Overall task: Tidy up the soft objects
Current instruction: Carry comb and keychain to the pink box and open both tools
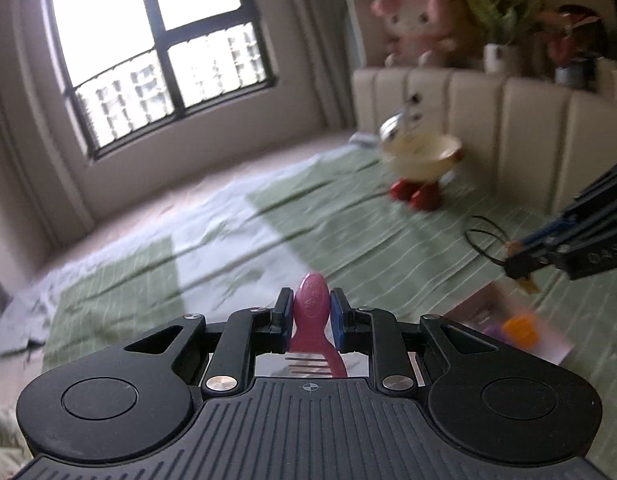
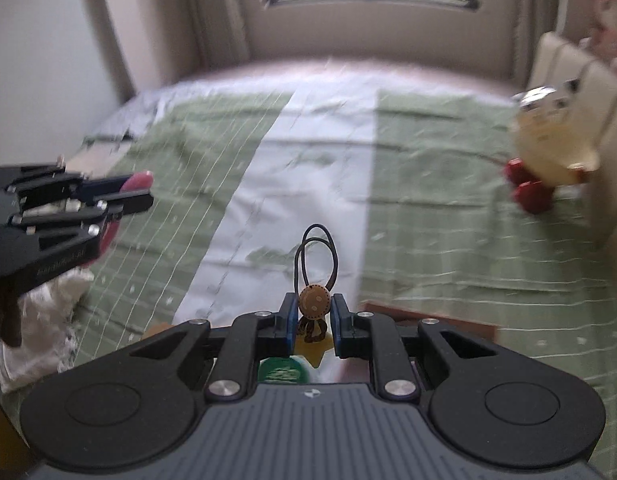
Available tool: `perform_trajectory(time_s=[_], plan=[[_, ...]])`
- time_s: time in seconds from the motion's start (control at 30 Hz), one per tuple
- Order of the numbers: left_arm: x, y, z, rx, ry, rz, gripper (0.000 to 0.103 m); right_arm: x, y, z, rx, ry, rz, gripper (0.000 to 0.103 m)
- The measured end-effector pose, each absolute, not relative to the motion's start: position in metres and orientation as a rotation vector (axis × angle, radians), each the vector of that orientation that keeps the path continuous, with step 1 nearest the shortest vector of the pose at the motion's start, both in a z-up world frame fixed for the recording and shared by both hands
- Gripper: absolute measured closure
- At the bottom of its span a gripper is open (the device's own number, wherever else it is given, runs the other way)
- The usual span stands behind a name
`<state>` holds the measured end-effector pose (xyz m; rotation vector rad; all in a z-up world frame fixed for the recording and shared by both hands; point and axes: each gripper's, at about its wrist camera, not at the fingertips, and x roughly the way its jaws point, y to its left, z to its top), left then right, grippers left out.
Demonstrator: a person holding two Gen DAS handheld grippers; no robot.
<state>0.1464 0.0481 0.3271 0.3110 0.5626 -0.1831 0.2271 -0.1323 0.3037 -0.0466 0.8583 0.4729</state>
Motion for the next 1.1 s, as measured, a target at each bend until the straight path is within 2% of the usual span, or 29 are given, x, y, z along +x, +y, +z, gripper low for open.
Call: perform_trajectory(time_s=[0.17,0.37,0.7,0.87,0.9,1.0,1.1], plan=[[0.139,-0.018,0.332,0.345,0.559,-0.264,0.081,0.22,-0.192,0.318,0.011,0.815,0.429,0.086],[0.156,-0.062,0.303,0.263,0.625,-0.343,0.081,0.225,-0.235,0.288,0.053,0.852,0.385,0.086],[0.206,-0.058,0.196,-0.107,0.804,-0.405,0.081,0.256,-0.26,0.183,0.096,1.015,0.362,0.086],[0.227,-0.055,0.144,-0.192,0.939,-0.384,0.08,0.266,-0.264,0.125,0.128,1.101,0.351,0.085],[0.228,-0.052,0.138,-0.204,0.952,-0.379,0.081,0.266,-0.265,0.118,0.137,1.109,0.347,0.083],[0.228,-0.045,0.132,-0.206,0.959,-0.353,0.08,0.261,-0.266,0.106,0.152,1.104,0.356,0.069],[0.221,-0.036,0.136,-0.179,0.926,-0.358,0.08,0.253,-0.267,0.111,0.153,1.061,0.349,0.064]])
